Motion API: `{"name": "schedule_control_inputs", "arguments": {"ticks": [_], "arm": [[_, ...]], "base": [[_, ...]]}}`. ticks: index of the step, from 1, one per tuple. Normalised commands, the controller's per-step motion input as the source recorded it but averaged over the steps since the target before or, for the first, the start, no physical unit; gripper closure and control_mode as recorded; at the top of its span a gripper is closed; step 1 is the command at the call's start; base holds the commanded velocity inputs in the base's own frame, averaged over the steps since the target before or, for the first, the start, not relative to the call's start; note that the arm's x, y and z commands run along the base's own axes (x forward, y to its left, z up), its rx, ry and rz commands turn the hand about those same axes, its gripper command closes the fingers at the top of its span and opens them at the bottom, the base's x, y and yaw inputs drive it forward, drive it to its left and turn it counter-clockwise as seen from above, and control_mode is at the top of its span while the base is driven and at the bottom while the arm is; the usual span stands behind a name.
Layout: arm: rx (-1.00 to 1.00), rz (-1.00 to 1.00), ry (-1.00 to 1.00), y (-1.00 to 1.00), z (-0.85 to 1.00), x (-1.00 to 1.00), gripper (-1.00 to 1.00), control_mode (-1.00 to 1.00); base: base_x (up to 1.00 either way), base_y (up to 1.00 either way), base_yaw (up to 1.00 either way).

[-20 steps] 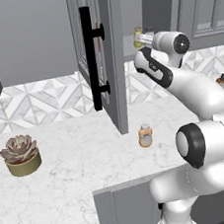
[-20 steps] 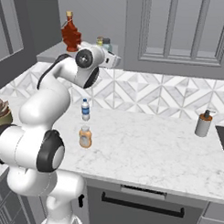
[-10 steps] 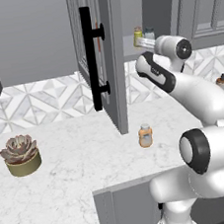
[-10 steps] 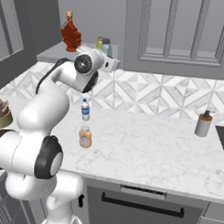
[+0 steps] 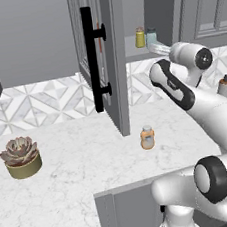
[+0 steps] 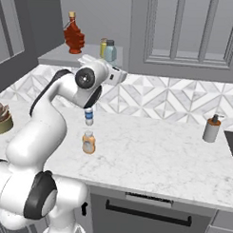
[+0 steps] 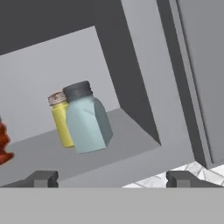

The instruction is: Put the shaker and condiment bottle from the counter next to their counterparts in the cabinet.

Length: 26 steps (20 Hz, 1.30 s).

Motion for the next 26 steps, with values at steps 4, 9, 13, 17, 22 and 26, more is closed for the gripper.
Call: {"name": "schedule_control_inputs", "arguments": {"ticks": [4, 9, 13, 17, 22, 26], "arm": [[0.01, 0.0, 0.03, -0.33, -0.16, -0.76, -1.0, -1.0], [0.0, 0.04, 0.14, -0.31, -0.3, -0.64, -1.0, -1.0], [0.0, 0.08, 0.22, -0.08, -0.63, -0.48, -1.0, -1.0], [-0.04, 0.03, 0.09, 0.09, -0.71, -0.11, -1.0, -1.0], [-0.09, 0.21, 0.03, 0.2, -0.78, 0.0, -1.0, -1.0], [-0.01, 0.36, -0.01, 0.0, -0.79, 0.0, -1.0, -1.0]], "base": [[0.0, 0.0, 0.0], [0.0, 0.0, 0.0], [0.0, 0.0, 0.0], [0.0, 0.0, 0.0], [0.0, 0.0, 0.0], [0.0, 0.0, 0.0]]}}
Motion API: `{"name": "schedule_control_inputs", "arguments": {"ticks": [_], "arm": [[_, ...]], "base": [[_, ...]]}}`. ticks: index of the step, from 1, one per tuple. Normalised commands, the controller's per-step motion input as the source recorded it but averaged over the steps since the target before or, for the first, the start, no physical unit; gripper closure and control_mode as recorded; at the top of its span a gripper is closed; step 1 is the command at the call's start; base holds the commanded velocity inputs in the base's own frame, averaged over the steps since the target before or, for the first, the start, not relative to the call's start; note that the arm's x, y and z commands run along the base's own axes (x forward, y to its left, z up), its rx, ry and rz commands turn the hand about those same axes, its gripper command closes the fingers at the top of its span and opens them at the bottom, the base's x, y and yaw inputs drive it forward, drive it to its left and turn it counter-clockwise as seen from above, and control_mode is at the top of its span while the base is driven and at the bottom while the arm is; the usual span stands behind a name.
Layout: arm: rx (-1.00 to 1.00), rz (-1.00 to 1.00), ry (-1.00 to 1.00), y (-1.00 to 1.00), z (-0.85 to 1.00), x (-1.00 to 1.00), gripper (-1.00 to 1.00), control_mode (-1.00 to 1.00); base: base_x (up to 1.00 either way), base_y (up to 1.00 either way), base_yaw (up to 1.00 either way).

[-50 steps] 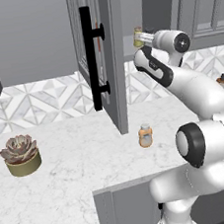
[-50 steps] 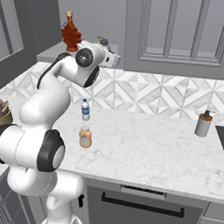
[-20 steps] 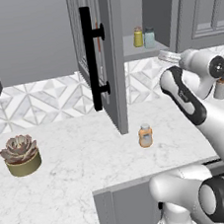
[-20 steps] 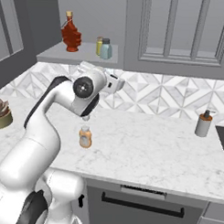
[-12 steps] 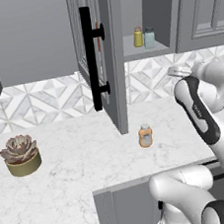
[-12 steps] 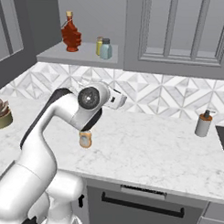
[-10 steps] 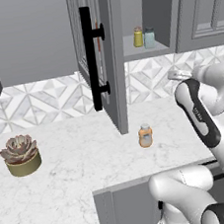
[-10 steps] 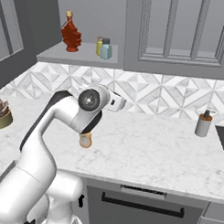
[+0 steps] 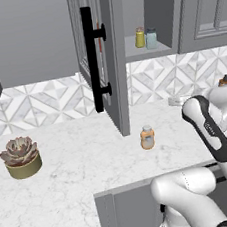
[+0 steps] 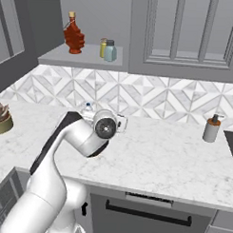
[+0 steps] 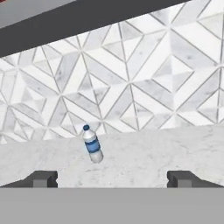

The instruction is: Put the shaker and condiment bottle from the counter next to their counterparts in the cabinet.

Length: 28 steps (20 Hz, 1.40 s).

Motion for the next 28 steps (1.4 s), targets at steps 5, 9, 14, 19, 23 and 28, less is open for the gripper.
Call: {"name": "schedule_control_inputs", "arguments": {"ticks": [5, 9, 14, 19, 23, 28], "arm": [[0.0, 0.36, 0.03, -0.05, -0.45, 0.14, -1.0, -1.0], [0.0, 0.22, 0.16, 0.19, -0.3, 0.35, -1.0, -1.0], [0.0, 0.13, 0.03, 0.07, -0.32, 0.07, -1.0, -1.0], [0.0, 0.16, -0.01, 0.0, -0.45, 0.0, -1.0, -1.0], [0.0, 0.08, -0.05, 0.03, -0.36, 0.0, -1.0, -1.0], [0.0, 0.03, -0.05, 0.08, -0.22, 0.0, -1.0, -1.0]], "base": [[0.0, 0.0, 0.0], [0.0, 0.0, 0.0], [0.0, 0.0, 0.0], [0.0, 0.0, 0.0], [0.0, 0.0, 0.0], [0.0, 0.0, 0.0]]}}
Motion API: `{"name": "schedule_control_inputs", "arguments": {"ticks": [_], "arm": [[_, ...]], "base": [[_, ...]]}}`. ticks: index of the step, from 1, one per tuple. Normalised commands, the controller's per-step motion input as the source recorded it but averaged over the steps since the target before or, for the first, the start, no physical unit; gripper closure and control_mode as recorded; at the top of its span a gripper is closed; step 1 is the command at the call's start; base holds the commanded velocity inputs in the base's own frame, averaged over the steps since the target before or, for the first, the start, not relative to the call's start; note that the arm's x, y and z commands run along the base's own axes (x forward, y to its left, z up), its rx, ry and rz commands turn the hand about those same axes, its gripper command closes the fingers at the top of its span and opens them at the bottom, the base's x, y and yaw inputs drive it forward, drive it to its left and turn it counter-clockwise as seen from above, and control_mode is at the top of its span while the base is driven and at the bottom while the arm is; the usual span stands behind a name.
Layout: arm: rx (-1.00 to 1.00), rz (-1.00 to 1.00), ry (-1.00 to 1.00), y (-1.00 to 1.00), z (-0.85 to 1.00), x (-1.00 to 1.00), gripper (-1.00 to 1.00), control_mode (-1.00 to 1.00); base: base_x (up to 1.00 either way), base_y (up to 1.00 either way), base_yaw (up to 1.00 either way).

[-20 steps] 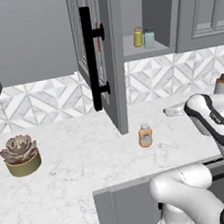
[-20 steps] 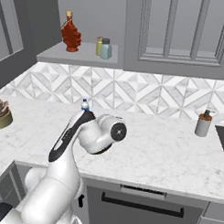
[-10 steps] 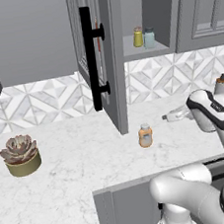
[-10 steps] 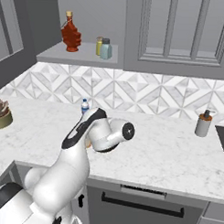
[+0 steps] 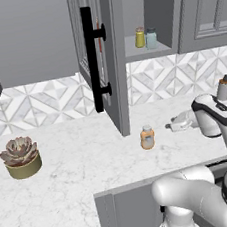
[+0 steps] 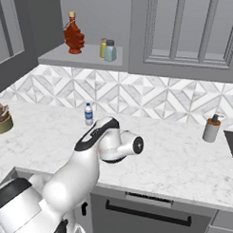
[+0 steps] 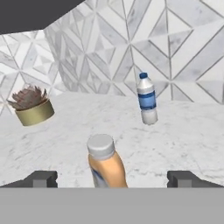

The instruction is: Put the shaker and condiment bottle from the counter next to their counterparts in the cabinet.

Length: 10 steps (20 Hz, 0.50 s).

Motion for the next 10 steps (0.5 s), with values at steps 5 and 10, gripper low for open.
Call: {"name": "schedule_control_inputs", "arguments": {"ticks": [5, 10], "arm": [[-0.07, 0.03, -0.11, 0.12, -0.39, 0.0, -1.0, -1.0], [-0.05, 0.11, -0.09, 0.0, -0.34, 0.0, -1.0, -1.0]], "base": [[0.0, 0.0, 0.0], [0.0, 0.0, 0.0]]}}
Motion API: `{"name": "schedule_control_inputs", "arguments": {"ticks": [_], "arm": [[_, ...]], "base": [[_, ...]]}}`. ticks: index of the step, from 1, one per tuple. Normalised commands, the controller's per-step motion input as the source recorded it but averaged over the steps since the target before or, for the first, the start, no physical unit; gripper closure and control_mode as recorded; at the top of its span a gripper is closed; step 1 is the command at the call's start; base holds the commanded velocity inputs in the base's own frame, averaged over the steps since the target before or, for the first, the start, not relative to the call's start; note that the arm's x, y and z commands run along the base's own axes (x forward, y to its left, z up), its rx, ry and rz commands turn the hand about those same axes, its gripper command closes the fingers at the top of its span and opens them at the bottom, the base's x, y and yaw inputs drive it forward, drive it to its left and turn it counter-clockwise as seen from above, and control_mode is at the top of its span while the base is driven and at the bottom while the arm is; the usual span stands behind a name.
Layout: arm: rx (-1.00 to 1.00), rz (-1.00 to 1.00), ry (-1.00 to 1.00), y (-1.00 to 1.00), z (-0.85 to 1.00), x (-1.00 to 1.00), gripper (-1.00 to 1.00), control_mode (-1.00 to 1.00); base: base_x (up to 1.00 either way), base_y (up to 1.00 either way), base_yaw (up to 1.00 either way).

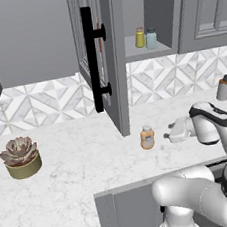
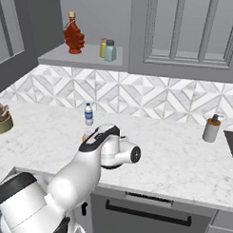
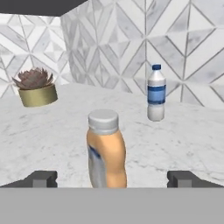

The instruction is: Put the shaker and condiment bottle from the counter next to their counterparts in the cabinet.

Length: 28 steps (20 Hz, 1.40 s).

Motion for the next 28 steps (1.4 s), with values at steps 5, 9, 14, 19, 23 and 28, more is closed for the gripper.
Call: {"name": "schedule_control_inputs", "arguments": {"ticks": [5, 9, 14, 19, 23, 28], "arm": [[0.0, 0.13, -0.03, 0.0, -0.13, 0.0, -1.0, -1.0], [0.0, 0.15, 0.0, 0.0, -0.08, 0.0, -1.0, -1.0], [0.0, 0.13, 0.0, 0.0, -0.04, 0.0, -1.0, -1.0], [0.0, 0.02, 0.01, 0.04, -0.02, 0.09, -1.0, -1.0], [0.0, 0.0, 0.01, 0.08, -0.09, 0.08, -1.0, -1.0], [0.0, 0.0, 0.06, 0.16, -0.18, 0.0, -1.0, -1.0]], "base": [[0.0, 0.0, 0.0], [0.0, 0.0, 0.0], [0.0, 0.0, 0.0], [0.0, 0.0, 0.0], [0.0, 0.0, 0.0], [0.0, 0.0, 0.0]]}}
